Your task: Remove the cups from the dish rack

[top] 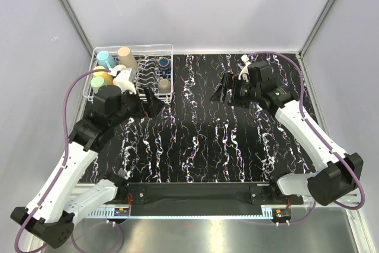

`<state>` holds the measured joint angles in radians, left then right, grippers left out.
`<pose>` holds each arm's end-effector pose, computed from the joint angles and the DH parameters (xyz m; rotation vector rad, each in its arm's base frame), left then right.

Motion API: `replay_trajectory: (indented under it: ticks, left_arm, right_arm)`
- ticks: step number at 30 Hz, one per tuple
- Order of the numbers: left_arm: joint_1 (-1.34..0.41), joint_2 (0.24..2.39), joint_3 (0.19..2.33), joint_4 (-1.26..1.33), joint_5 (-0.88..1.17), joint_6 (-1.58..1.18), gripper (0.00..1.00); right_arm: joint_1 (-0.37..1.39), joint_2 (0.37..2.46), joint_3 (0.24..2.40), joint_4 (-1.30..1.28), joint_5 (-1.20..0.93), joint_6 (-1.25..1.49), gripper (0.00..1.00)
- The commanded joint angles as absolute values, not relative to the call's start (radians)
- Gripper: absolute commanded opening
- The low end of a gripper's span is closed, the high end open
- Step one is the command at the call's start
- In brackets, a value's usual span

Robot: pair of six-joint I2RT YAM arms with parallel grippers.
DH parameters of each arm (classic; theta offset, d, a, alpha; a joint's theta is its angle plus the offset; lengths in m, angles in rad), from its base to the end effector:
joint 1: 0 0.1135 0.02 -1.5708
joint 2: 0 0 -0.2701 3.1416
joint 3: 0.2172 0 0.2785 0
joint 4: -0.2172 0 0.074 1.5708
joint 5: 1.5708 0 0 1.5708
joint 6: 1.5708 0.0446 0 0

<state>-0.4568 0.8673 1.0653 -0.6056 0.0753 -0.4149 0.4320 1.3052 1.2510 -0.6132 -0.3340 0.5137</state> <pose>0.1860 -0.0951 0.3848 0.0930 2.0317 -0.6338 0.2801 0.1452 0.3474 -0.0955 2.3433 0.8673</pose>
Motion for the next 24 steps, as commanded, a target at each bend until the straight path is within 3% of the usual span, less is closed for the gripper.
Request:
replay_trajectory:
  ticks: [1, 11, 24]
  left_arm:
    - [-0.453, 0.857, 1.114, -0.597, 0.02, -0.402, 0.99]
    - [-0.437, 1.035, 1.345, -0.695, -0.303, -0.324, 0.99]
    - [-0.103, 1.408, 1.548, -0.692, -0.239, -0.336, 0.99]
  right_arm:
    - [0.433, 1.276, 1.298, -0.577, -0.348, 0.52, 1.0]
    - [0.431, 1.272, 1.295, -0.555, -0.348, 0.511, 1.0]
    - [0.433, 1.213, 1.206, -0.48, -0.379, 0.477, 1.0]
